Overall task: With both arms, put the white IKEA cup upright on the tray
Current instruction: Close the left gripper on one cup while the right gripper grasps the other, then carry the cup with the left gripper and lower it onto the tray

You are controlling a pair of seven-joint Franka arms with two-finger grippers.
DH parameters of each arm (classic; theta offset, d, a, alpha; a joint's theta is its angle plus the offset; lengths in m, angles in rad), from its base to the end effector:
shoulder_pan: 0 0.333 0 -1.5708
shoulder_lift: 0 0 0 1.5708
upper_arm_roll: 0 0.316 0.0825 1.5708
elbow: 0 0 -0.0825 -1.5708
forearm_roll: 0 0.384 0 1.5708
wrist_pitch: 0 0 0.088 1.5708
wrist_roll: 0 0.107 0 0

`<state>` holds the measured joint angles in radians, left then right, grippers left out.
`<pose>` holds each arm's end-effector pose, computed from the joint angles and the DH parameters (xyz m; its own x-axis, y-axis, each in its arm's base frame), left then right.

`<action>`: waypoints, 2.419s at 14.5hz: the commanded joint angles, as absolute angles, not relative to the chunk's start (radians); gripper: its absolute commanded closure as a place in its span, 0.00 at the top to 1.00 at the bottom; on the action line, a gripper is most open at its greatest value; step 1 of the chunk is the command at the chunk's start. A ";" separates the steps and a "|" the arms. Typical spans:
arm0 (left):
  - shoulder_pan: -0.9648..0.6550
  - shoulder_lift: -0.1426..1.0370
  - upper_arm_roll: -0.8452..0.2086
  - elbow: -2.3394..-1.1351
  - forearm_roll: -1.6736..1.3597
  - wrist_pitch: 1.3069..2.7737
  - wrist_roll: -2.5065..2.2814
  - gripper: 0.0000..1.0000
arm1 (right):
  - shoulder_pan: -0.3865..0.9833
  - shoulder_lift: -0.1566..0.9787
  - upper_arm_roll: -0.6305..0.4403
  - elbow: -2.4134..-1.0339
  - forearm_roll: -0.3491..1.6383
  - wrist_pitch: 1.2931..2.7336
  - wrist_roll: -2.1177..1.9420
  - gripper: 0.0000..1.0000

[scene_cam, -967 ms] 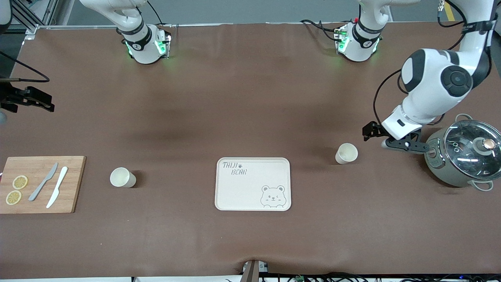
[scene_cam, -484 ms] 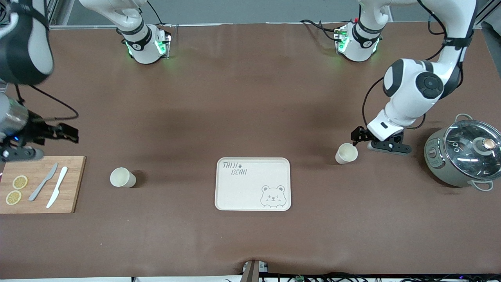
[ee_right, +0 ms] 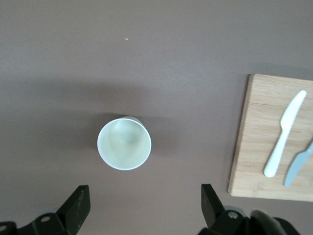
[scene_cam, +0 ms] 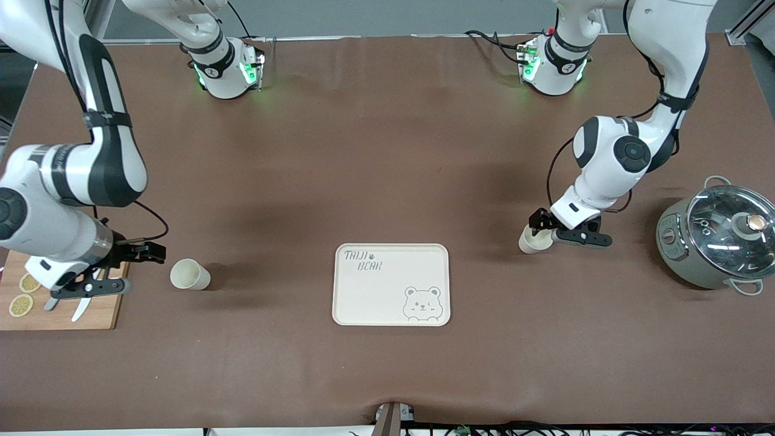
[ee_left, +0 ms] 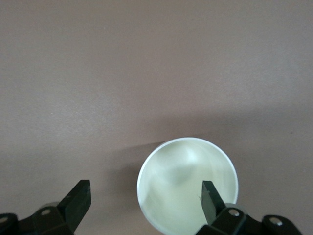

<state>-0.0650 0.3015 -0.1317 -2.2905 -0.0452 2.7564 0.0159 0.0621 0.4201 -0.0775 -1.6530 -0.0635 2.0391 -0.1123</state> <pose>0.5378 -0.1058 0.2361 0.9741 -0.1551 0.1648 -0.1669 -0.9841 0.0600 0.6648 -0.0083 0.3663 0.9905 0.1304 -0.0441 0.1337 -0.9876 0.0827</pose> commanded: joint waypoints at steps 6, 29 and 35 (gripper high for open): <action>-0.055 0.331 -0.133 -2.307 -0.069 2.815 0.009 0.89 | 0.054 0.457 -0.077 -1.704 -0.067 2.128 -0.277 1.00; -0.228 0.524 -0.179 -1.706 0.010 2.361 -0.550 0.00 | 0.008 0.591 -0.066 -1.802 -0.015 2.471 -0.357 1.00; -0.348 0.649 -0.173 -1.554 0.066 2.362 -0.751 0.00 | 0.005 0.609 -0.061 -1.801 -0.015 2.491 -0.356 1.00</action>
